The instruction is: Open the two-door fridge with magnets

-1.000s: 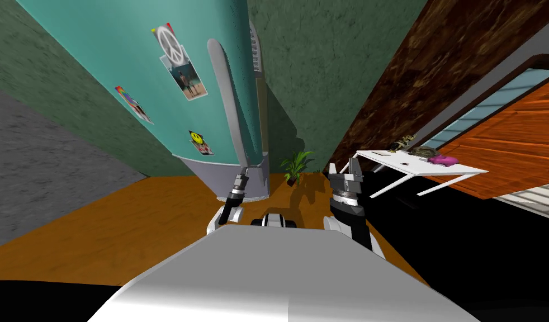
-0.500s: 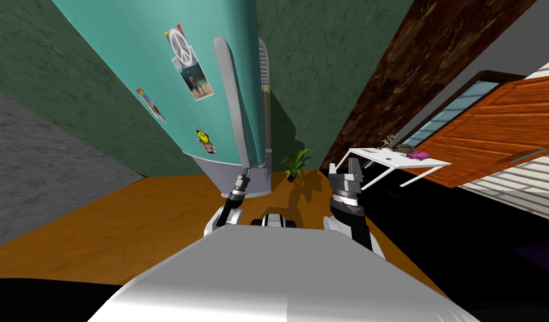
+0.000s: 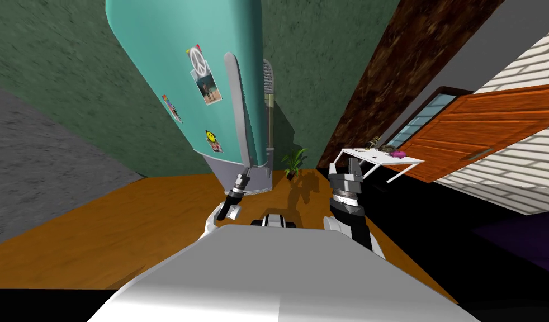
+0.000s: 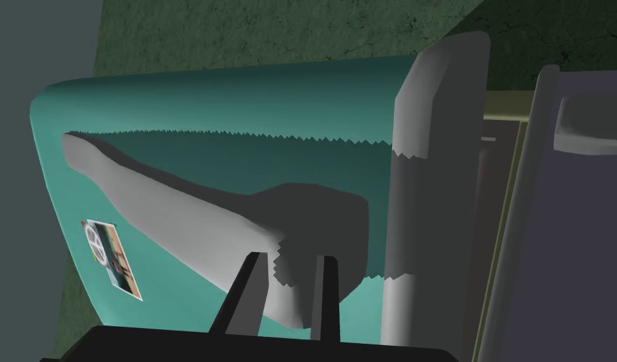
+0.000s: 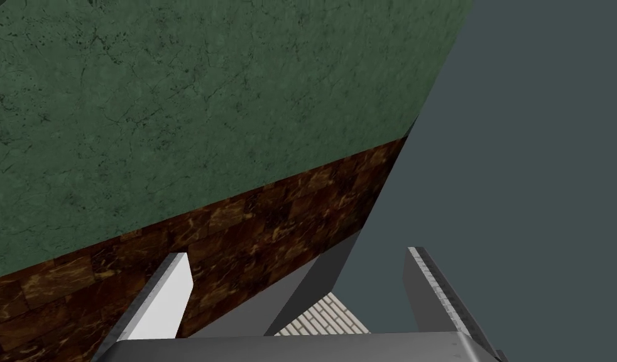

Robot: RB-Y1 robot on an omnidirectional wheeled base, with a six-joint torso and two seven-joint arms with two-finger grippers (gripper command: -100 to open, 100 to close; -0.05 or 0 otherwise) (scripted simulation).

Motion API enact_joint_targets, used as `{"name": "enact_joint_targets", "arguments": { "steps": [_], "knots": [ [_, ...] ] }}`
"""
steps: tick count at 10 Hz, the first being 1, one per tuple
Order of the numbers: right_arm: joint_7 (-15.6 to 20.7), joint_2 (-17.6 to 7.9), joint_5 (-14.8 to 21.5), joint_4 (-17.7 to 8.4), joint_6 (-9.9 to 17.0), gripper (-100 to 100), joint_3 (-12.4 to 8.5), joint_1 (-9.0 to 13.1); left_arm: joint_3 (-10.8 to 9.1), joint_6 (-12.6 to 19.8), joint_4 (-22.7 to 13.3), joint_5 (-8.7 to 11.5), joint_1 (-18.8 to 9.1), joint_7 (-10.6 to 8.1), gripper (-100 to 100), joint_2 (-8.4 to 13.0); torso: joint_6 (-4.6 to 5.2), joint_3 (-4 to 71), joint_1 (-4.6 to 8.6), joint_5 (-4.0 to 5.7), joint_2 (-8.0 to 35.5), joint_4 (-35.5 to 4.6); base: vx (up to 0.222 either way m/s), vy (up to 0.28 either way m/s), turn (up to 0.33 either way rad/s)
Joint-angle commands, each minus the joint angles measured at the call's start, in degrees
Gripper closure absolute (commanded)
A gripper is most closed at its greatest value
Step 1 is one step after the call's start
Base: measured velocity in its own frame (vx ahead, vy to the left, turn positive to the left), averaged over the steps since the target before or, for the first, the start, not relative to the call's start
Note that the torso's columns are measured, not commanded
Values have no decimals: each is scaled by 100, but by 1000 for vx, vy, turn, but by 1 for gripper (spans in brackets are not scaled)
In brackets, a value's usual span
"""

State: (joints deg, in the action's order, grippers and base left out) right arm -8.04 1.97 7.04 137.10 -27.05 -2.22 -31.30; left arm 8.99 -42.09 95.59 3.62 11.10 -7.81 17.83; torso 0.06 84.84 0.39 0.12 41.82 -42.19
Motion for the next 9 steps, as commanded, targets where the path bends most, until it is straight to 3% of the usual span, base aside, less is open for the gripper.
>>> {"name": "enact_joint_targets", "arguments": {
  "steps": [1,2,3,5,6,8,9],
  "knots": [
    [0,0,0,0,0,0,0,1,34,-257,-448,143,-357,-235,100,277,5,-12,-25,-4,31,-7,-180,70,-99],
    [0,0,0,0,0,0,0,1,34,-257,-554,143,-357,-235,100,277,-3,-28,-31,-8,50,-18,-72,23,-6],
    [0,0,0,0,0,0,0,0,63,-504,-720,281,-588,-462,100,543,-7,-22,-23,-6,36,-13,-147,59,-114],
    [0,0,0,0,0,0,0,1,63,-504,-1018,281,-672,-462,100,543,-7,-40,-43,-14,66,-16,-148,43,-35],
    [0,0,0,0,0,0,0,0,93,-751,-1192,418,-927,-689,100,800,-8,-27,-34,-12,42,-10,-202,70,-115],
    [0,-1,0,0,0,0,0,1,93,-751,-1482,418,-987,-689,100,808,-8,-33,-49,-16,53,-13,-149,63,-39],
    [0,0,0,0,0,0,0,0,122,-998,-1706,556,-1268,-915,100,1072,-7,-16,-32,-12,26,-5,-167,42,-129]
  ]
}}
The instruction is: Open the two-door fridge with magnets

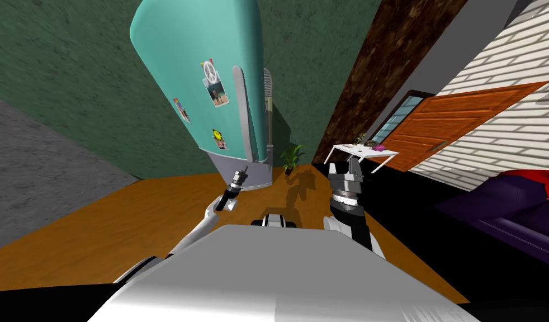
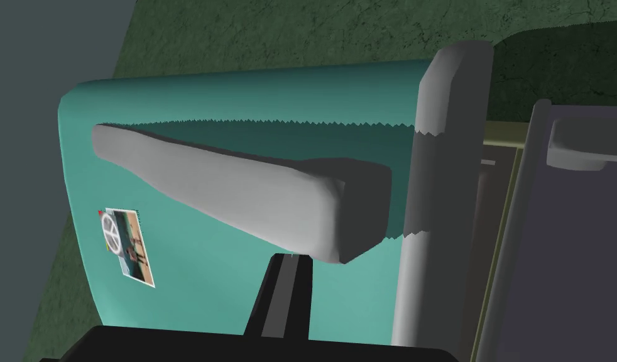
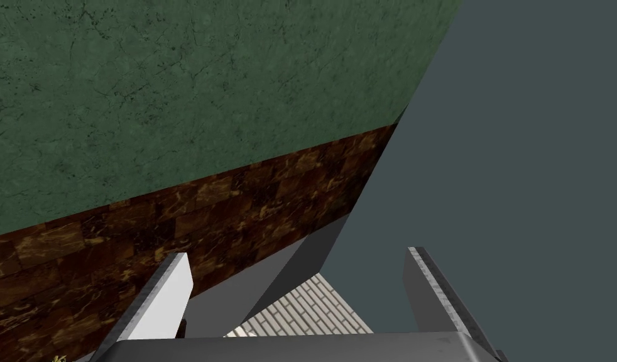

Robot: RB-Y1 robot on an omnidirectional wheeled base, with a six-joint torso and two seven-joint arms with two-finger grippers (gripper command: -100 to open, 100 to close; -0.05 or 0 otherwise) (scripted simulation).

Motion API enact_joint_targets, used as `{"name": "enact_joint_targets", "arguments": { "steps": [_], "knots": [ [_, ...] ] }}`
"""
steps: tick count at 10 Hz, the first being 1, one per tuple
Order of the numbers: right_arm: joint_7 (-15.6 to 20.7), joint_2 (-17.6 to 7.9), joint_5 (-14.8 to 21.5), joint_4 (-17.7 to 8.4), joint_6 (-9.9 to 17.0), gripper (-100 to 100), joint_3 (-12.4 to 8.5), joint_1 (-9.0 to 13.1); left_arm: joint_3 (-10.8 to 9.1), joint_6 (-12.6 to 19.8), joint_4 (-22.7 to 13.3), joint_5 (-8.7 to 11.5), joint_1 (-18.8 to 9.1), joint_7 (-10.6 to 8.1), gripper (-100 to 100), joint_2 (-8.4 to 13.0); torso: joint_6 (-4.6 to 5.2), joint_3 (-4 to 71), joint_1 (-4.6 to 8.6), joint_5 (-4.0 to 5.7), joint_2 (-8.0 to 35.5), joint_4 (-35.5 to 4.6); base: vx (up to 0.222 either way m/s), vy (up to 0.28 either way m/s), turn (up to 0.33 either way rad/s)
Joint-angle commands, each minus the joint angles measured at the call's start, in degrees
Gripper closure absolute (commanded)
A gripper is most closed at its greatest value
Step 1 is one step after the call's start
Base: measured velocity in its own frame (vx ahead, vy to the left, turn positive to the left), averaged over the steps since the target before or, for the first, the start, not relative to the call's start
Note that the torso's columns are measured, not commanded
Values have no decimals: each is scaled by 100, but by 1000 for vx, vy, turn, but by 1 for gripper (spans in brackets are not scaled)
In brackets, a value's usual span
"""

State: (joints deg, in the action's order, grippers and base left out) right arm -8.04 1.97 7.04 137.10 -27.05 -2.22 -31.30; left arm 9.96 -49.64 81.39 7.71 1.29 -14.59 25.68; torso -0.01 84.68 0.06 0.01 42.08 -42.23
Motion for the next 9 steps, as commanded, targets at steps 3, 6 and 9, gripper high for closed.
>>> {"name": "enact_joint_targets", "arguments": {
  "steps": [3,6,9],
  "knots": [
    [0,0,0,0,0,0,0,0,54,-490,-757,285,-607,-464,100,545,0,-7,-3,0,11,-3,-167,43,-57],
    [0,0,0,0,0,0,0,2,84,-737,-1380,423,-950,-691,100,819,2,-26,-17,-3,47,-12,-242,64,-89],
    [0,0,0,0,0,0,0,1,113,-984,-1920,561,-1265,-918,100,1085,5,1,3,3,7,0,-167,41,-65]
  ]
}}
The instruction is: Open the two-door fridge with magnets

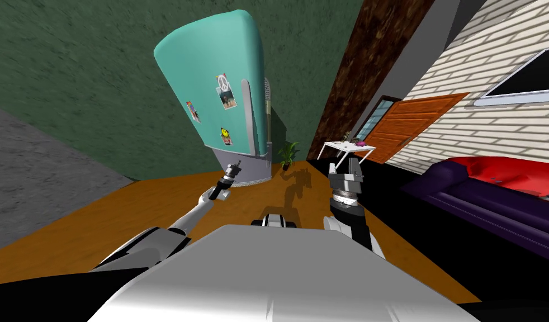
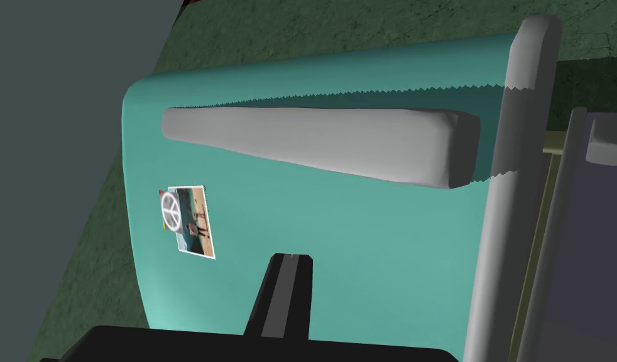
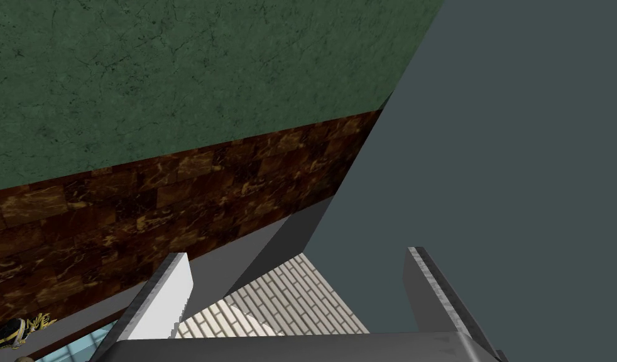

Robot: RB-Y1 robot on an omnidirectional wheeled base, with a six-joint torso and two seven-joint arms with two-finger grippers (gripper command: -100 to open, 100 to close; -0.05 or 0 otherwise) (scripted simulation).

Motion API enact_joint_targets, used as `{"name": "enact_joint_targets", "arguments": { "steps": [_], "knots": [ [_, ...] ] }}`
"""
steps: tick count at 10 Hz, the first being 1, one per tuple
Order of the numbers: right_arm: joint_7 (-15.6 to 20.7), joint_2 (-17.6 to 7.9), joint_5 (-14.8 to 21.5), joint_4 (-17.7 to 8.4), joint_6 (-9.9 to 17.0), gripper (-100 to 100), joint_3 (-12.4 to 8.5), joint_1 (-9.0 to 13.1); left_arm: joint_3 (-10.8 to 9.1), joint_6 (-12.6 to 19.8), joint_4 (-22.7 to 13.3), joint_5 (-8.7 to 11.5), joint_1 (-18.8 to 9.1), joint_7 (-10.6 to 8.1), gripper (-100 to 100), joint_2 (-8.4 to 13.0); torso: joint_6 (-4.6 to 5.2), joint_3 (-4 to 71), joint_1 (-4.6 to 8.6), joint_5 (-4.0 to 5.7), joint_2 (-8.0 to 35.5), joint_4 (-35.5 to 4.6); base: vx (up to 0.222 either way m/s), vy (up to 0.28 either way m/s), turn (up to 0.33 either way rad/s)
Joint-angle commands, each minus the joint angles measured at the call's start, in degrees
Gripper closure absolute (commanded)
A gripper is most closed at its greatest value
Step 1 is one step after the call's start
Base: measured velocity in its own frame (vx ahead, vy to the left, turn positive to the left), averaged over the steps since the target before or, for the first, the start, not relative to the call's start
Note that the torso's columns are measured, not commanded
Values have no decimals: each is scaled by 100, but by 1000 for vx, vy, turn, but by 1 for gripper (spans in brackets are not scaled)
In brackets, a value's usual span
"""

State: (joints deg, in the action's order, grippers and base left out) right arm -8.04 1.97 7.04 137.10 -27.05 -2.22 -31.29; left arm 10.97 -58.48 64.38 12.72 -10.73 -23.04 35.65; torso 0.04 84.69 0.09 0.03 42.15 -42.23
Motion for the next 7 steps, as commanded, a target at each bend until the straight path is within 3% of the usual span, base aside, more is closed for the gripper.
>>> {"name": "enact_joint_targets", "arguments": {
  "steps": [1,2,3,4,7],
  "knots": [
    [0,0,0,0,0,0,0,-1,42,-347,-490,197,-367,-299,100,354,-6,-7,-8,-4,3,-2,-242,79,-113],
    [0,0,0,0,0,0,0,0,42,-347,-676,197,-379,-299,100,354,-3,-21,-20,-6,31,-10,-229,66,-73],
    [0,0,0,0,0,0,-1,0,48,-324,-573,168,-338,-244,100,289,-7,-22,-15,-6,26,-10,-86,24,-3],
    [0,0,0,0,0,0,-1,-2,-72,-290,-700,195,-350,-129,-100,149,-4,4,2,-1,-18,2,69,-66,6],
    [0,1,0,2,-1,0,0,-6,-245,-210,-849,227,-369,57,-100,-66,-2,14,6,2,-26,7,156,-116,7]
  ]
}}
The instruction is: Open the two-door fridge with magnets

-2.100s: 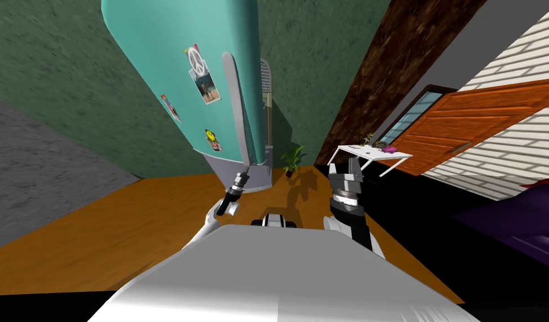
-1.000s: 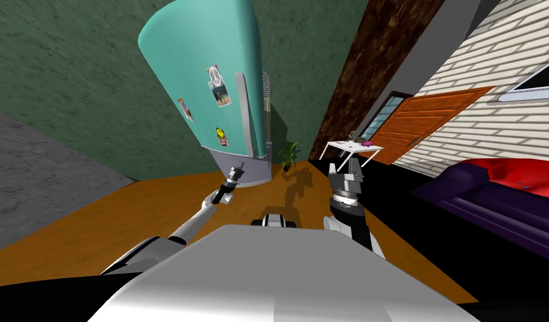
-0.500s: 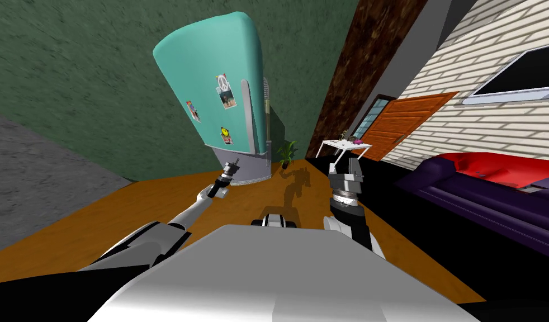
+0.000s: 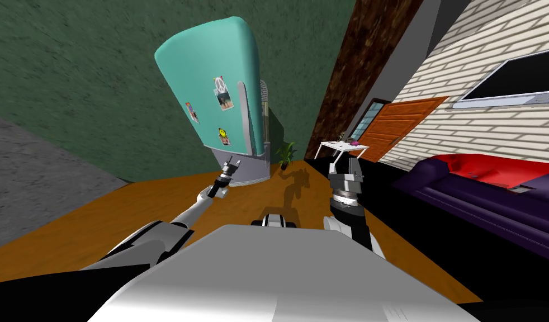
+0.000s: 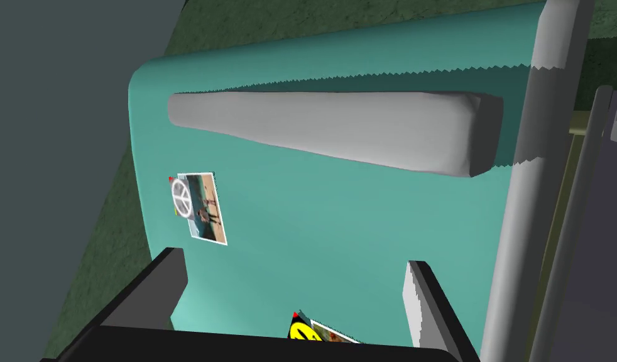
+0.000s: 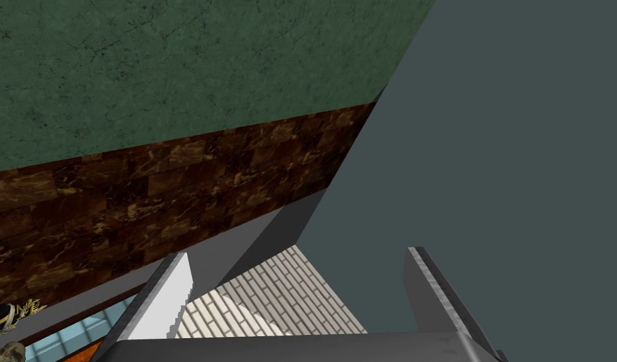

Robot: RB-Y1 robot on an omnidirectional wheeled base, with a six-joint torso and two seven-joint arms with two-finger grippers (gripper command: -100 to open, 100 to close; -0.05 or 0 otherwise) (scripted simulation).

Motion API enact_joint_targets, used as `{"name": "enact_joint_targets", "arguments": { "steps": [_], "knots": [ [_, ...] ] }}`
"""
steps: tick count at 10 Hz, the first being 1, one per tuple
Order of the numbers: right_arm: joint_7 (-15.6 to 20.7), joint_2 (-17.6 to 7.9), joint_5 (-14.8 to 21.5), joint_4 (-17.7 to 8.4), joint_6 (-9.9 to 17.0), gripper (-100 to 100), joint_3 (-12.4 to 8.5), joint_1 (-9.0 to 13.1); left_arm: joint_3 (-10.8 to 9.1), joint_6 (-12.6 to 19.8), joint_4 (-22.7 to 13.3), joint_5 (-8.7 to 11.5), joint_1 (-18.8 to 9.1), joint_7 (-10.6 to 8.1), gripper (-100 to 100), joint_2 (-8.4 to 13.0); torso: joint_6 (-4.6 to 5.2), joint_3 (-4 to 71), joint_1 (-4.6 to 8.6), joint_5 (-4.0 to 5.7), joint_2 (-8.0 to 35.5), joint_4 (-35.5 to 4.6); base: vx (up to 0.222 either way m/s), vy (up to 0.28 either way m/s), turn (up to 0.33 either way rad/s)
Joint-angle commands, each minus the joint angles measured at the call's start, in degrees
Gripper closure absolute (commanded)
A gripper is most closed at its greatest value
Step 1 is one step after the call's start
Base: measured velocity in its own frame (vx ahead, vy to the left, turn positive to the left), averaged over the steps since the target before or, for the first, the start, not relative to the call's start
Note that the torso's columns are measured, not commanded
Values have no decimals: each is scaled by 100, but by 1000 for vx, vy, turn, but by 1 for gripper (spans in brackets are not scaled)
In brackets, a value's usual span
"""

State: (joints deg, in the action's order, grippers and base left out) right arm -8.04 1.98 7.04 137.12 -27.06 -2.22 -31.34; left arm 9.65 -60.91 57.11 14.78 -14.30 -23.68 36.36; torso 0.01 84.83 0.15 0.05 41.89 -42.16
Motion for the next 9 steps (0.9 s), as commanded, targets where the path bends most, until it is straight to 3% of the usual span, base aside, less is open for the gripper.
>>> {"name": "enact_joint_targets", "arguments": {
  "steps": [1,4,9],
  "knots": [
    [0,0,0,0,0,0,0,0,-176,62,-176,33,-19,188,-100,-215,-1,-22,-10,-4,33,-11,168,-153,6],
    [0,0,0,0,0,0,0,1,-427,175,-391,80,-46,457,-100,-526,-2,-32,-13,-5,48,-15,172,-153,9],
    [0,-1,0,-1,1,0,-1,2,-190,445,12,-4,-163,194,-100,-367,-1,-26,-22,-3,40,-18,74,-49,138]
  ]
}}
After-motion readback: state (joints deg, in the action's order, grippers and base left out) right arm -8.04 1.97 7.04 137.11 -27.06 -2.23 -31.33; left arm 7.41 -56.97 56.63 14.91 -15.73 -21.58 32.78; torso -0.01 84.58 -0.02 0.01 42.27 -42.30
